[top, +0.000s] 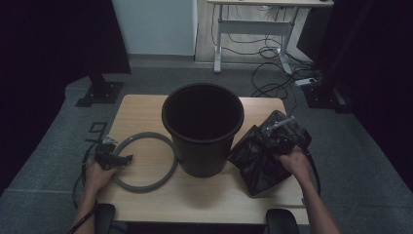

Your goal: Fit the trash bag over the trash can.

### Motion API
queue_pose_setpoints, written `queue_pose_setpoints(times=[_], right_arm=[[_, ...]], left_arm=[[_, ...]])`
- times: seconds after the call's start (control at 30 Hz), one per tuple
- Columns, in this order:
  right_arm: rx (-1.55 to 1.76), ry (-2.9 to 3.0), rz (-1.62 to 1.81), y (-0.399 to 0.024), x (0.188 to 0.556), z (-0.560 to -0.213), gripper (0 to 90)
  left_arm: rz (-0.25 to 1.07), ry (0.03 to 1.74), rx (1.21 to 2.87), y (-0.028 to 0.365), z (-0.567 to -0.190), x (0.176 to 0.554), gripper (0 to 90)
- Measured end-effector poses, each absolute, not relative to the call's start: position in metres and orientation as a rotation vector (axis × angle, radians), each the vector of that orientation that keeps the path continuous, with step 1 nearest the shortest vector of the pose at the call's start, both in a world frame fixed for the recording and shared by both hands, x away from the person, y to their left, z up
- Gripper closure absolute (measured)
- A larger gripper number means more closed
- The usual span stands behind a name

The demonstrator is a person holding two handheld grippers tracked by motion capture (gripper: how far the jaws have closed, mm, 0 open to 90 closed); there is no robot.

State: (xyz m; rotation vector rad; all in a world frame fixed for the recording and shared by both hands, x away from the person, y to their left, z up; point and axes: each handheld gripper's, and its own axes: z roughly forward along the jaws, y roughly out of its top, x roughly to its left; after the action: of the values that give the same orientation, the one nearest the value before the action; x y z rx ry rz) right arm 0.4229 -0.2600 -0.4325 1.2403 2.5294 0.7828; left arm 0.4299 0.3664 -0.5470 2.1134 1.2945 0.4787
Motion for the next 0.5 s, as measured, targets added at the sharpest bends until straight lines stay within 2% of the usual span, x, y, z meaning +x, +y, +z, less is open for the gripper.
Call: queue_pose_setpoints(times=[0.5], right_arm=[[1.253, 2.488, 0.718, -0.266, 0.450, -0.390, 88.0]], left_arm=[[0.479, 1.294, 2.113, 0.366, -0.547, 0.430, 0.0]])
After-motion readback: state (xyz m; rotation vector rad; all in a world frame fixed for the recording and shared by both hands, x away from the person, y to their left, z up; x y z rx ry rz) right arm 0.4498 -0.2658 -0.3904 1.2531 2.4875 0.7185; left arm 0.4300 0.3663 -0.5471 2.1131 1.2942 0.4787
